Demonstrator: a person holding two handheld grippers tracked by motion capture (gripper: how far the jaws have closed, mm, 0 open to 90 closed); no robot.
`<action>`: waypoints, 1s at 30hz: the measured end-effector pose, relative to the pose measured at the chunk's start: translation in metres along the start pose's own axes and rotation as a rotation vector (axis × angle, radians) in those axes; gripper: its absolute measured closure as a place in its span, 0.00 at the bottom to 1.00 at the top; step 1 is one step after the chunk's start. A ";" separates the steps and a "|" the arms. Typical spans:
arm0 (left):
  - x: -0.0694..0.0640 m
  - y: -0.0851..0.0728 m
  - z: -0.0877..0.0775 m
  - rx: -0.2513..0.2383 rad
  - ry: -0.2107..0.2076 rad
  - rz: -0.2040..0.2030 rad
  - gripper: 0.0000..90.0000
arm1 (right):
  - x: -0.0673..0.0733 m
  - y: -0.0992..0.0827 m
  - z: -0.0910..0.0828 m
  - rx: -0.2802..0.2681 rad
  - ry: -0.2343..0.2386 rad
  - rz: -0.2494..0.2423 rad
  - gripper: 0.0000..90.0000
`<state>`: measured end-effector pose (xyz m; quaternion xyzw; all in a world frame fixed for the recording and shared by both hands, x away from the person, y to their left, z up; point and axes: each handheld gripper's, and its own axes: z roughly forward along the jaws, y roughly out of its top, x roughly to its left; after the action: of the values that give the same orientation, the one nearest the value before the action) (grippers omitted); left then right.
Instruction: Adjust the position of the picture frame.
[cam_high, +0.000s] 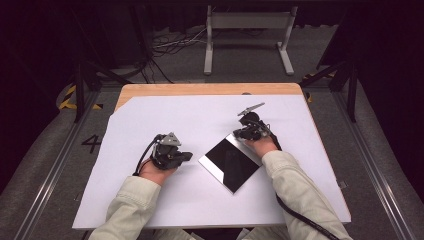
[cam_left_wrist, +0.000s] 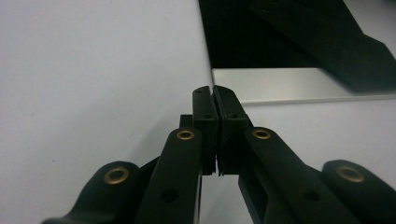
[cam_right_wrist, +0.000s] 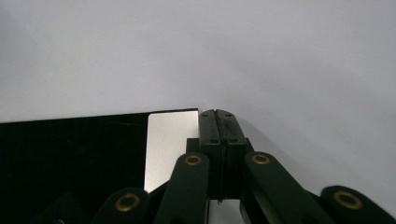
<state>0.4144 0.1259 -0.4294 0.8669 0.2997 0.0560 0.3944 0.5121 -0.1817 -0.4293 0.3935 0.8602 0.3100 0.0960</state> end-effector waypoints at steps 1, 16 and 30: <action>0.000 0.000 0.000 0.004 -0.001 -0.002 0.98 | 0.004 0.001 0.001 0.003 0.007 -0.014 1.00; 0.001 -0.002 0.001 0.011 -0.009 0.000 0.97 | 0.024 -0.010 -0.033 -0.061 0.038 -0.144 1.00; -0.002 -0.002 0.005 0.054 -0.045 0.035 0.98 | 0.036 -0.079 -0.085 -0.081 0.061 -0.187 1.00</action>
<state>0.4137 0.1222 -0.4342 0.8834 0.2768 0.0353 0.3765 0.4046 -0.2334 -0.4074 0.2977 0.8823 0.3463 0.1140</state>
